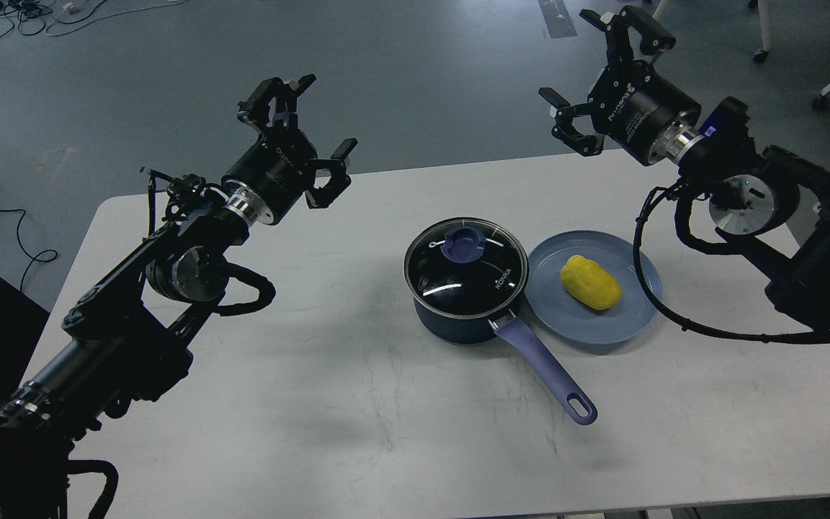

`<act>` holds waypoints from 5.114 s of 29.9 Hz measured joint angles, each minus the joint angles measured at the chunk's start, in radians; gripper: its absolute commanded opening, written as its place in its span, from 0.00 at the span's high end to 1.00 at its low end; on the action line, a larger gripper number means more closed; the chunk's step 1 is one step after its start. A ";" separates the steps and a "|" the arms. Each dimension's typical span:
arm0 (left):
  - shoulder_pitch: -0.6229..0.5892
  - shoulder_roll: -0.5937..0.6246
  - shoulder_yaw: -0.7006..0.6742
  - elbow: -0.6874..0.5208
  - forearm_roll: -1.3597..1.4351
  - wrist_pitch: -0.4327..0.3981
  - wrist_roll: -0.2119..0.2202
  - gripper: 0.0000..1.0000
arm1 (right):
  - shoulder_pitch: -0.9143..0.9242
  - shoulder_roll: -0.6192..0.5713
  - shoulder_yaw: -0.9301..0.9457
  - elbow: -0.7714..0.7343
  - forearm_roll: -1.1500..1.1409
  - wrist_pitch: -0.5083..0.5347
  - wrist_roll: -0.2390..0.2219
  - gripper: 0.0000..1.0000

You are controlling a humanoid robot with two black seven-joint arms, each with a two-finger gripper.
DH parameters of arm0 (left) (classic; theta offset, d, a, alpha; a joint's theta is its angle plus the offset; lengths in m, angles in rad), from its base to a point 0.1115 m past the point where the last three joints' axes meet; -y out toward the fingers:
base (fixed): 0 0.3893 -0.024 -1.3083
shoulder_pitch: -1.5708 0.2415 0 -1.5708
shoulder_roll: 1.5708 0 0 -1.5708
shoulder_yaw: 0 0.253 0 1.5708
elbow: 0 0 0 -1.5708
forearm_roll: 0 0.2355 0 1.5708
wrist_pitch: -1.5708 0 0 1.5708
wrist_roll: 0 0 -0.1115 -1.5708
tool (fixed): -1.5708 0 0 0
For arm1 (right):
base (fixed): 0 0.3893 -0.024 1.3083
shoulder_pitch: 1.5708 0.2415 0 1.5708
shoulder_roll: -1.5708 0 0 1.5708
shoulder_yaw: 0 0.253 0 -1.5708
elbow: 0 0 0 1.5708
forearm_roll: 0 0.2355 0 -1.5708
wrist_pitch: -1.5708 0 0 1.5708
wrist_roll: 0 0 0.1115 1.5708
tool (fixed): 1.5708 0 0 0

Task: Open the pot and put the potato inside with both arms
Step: 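Raise both grippers and move the left gripper toward the saucepan lid, then lower the left gripper onto the glass lid's blue knob, then close the left gripper on the lid knob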

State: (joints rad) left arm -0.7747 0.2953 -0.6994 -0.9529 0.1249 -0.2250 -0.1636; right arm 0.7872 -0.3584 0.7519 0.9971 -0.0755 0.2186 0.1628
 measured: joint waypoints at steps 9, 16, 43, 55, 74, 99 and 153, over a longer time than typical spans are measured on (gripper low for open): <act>0.037 -0.034 -0.050 -0.027 -0.012 -0.006 -0.005 0.01 | -0.014 0.046 0.013 -0.015 0.000 -0.031 -0.016 0.00; 0.079 -0.063 -0.051 -0.025 -0.004 -0.021 -0.007 0.01 | 0.012 0.045 -0.012 -0.028 -0.003 -0.020 -0.036 0.00; 0.106 -0.065 -0.049 -0.026 0.002 -0.015 0.006 0.01 | -0.020 0.036 -0.029 -0.019 -0.004 -0.030 -0.076 0.00; 0.107 -0.038 -0.051 -0.030 0.006 -0.007 -0.005 0.01 | -0.043 0.037 -0.027 -0.017 -0.004 -0.027 -0.077 0.00; -0.010 0.003 0.083 -0.282 1.245 0.293 -0.022 0.01 | -0.078 -0.016 0.061 -0.074 -0.003 -0.033 -0.081 0.00; -0.039 -0.084 0.344 -0.091 2.021 0.440 -0.096 0.01 | -0.143 -0.056 0.088 -0.110 -0.001 -0.066 -0.073 0.00; -0.003 -0.189 0.392 0.105 2.040 0.495 -0.133 0.02 | -0.176 -0.050 0.071 -0.149 -0.001 -0.082 -0.070 0.00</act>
State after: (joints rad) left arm -0.7779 0.1059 -0.3075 -0.8475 2.1646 0.2700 -0.2963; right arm 0.6110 -0.4084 0.8225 0.8484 -0.0767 0.1366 0.0924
